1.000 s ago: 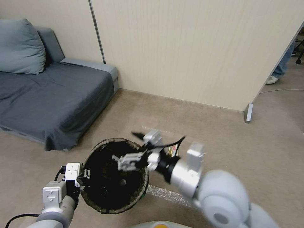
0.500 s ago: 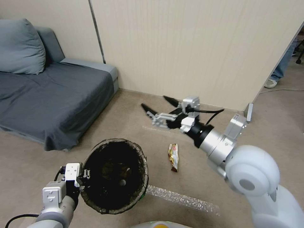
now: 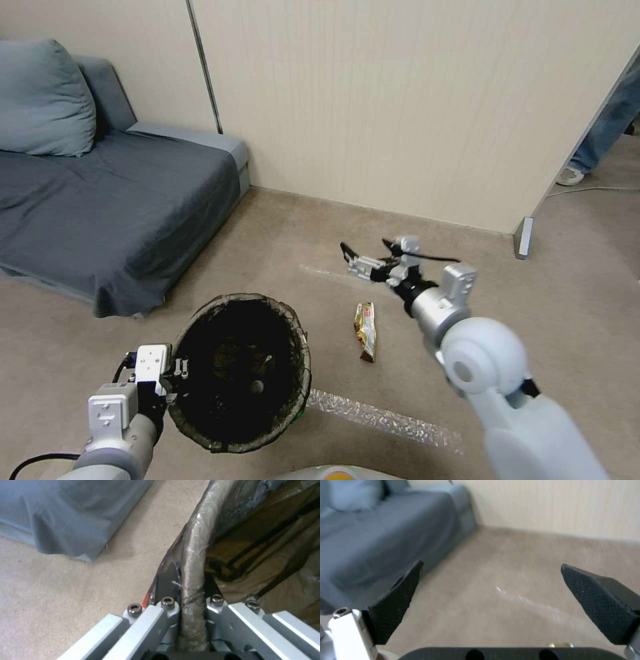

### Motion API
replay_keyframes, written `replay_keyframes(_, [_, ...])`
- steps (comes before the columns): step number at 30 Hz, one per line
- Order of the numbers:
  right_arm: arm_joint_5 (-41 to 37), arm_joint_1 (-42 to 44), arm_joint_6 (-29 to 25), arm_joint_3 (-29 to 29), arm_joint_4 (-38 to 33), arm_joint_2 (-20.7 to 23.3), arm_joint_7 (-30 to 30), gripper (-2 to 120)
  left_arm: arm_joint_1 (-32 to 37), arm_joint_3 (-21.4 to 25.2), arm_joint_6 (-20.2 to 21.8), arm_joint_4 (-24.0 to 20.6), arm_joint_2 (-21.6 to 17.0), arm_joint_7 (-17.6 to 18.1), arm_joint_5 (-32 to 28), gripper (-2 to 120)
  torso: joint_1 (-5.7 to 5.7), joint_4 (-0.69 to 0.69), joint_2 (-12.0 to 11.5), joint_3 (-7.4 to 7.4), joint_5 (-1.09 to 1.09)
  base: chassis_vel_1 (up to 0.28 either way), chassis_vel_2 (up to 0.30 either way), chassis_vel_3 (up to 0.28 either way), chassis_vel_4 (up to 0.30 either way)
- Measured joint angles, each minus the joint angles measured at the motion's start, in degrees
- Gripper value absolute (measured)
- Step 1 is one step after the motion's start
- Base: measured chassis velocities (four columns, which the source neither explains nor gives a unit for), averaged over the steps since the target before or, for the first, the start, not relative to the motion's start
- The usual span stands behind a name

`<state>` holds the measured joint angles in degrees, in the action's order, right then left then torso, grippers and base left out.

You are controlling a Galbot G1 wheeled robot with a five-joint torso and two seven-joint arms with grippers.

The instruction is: Pick up the trash bin, then pick up the garbage from the floor and place it into the trash bin.

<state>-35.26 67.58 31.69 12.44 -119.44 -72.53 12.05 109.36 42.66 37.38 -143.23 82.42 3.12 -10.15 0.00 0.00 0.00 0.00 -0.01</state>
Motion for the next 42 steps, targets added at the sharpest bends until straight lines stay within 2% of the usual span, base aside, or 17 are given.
replay_keyframes(6, [0.42, -0.77, -0.40, -1.90, 7.63, -2.11, 2.47, 100, -0.02, 0.09, 0.00, 0.00, -0.06, 0.00, -0.09, 1, 0.00, 0.00, 0.00, 0.00, 0.01, 0.000, 0.000, 0.000, 0.000])
replay_keyframes(9, [1.73, -2.09, -1.45, -2.95, 13.65, -3.67, 4.51, 100, -0.05, 0.14, 0.00, 0.00, -0.08, 0.00, -0.17, 1, 0.00, 0.00, 0.00, 0.00, 0.01, 0.000, 0.000, 0.000, 0.000])
replay_keyframes(11, [2.04, -2.35, -1.65, -3.11, 14.71, -3.96, 5.06, 100, -0.06, 0.16, 0.00, 0.00, -0.09, -0.01, -0.18, 1, 0.00, 0.00, 0.00, 0.00, 0.00, 0.000, 0.000, 0.000, 0.000])
replay_keyframes(14, [2.84, -3.81, -1.94, -4.07, 20.70, -5.49, 9.20, 100, -0.04, 0.29, 0.00, 0.00, -0.16, -0.01, -0.30, 1, 0.00, 0.00, 0.00, 0.00, 0.01, 0.000, 0.000, 0.000, 0.000])
replay_keyframes(18, [2.99, -4.93, -2.32, -4.50, 25.46, -6.69, 10.56, 100, -0.06, 0.30, -0.01, 0.00, -0.20, -0.01, -0.36, 1, 0.00, 0.00, 0.00, 0.00, 0.00, 0.000, 0.000, 0.000, 0.000])
replay_keyframes(31, [6.96, -8.16, -7.04, -4.07, 40.67, -10.99, 10.38, 100, 0.02, 0.34, -0.02, 0.00, -0.45, -0.01, -0.70, 1, 0.00, 0.00, 0.00, 0.00, 0.00, 0.000, 0.000, 0.000, 0.000])
replay_keyframes(42, [8.83, -9.68, -8.79, -3.00, 47.73, -13.32, 9.07, 100, 0.08, 0.37, -0.02, 0.00, -0.63, 0.00, -0.89, 1, 0.00, 0.00, 0.00, 0.00, 0.01, 0.000, 0.000, 0.000, 0.000])
